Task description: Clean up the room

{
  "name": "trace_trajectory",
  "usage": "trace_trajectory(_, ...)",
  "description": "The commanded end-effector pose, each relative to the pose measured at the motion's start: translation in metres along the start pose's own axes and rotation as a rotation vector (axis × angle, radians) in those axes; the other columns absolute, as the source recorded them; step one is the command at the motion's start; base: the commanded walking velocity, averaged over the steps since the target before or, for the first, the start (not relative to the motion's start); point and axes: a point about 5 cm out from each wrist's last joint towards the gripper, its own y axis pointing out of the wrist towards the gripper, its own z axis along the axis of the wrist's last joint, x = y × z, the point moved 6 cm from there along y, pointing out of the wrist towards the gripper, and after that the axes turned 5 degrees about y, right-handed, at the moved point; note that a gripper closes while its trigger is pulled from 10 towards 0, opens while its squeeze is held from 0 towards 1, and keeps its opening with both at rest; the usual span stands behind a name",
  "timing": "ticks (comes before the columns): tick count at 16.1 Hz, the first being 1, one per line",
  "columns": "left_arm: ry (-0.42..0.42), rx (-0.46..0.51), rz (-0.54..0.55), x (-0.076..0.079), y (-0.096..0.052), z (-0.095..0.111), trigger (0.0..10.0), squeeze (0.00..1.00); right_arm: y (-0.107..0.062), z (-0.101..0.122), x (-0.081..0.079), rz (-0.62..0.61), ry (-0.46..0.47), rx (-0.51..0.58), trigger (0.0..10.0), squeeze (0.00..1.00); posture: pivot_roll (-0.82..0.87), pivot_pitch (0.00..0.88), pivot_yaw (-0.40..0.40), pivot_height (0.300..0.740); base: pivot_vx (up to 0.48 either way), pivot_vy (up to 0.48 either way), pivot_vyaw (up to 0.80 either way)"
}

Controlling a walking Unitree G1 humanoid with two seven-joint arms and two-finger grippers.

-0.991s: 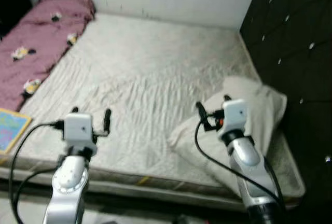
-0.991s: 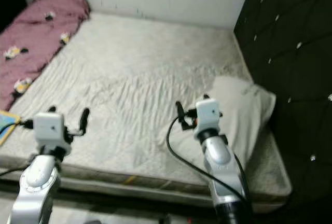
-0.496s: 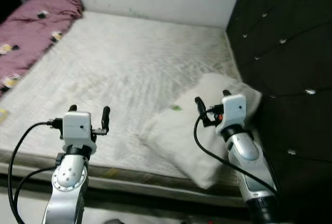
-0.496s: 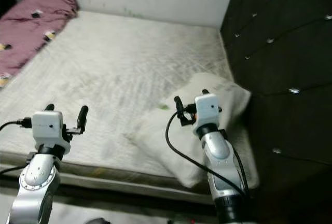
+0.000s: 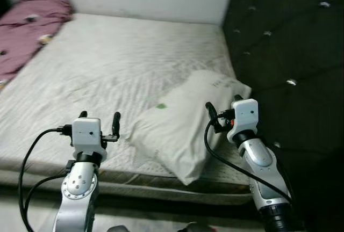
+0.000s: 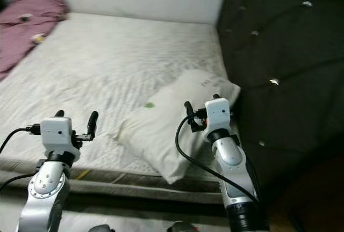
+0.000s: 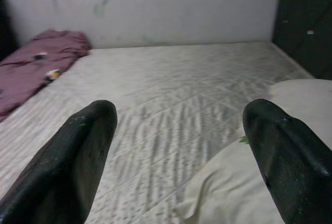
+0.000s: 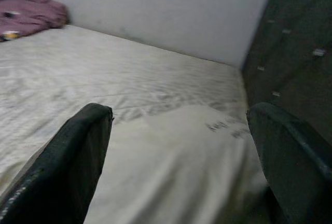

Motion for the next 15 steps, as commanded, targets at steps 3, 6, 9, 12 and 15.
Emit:
trace_trajectory(3,0.015,0.021,0.045,-0.0076,0.0009,0.0054,10.0,0.0,-0.0005,0.0061,0.0031,-0.015,0.009,0.018,10.0,0.0,-0.05,0.021,-0.047,0.74,0.0,0.0,-0.53)
trace_trajectory(6,0.004,0.021,0.058,-0.0103,0.0011,0.0057,10.0,0.0,0.0002,0.0075,-0.0004,-0.005,0.008,0.023,10.0,0.0,-0.05,0.02,-0.047,0.74,0.0,0.0,0.0)
trace_trajectory(9,-0.002,0.023,0.056,-0.0092,0.0006,0.0061,10.0,0.0,0.0007,0.0062,0.0002,-0.004,0.012,0.014,10.0,0.0,-0.05,0.019,-0.05,0.74,0.0,0.0,-0.14)
trace_trajectory(12,0.0,0.028,0.055,-0.0085,0.0005,0.007,10.0,0.0,0.0012,0.0064,0.0,-0.002,0.012,0.016,10.0,0.0,-0.05,0.016,-0.052,0.74,0.0,0.0,-0.8)
trace_trajectory(15,-0.004,0.027,0.055,-0.0082,0.0009,0.0069,10.0,0.0,0.0023,0.0078,-0.0018,0.007,0.006,0.021,10.0,0.0,-0.05,0.015,-0.055,0.74,0.0,0.0,-0.13)
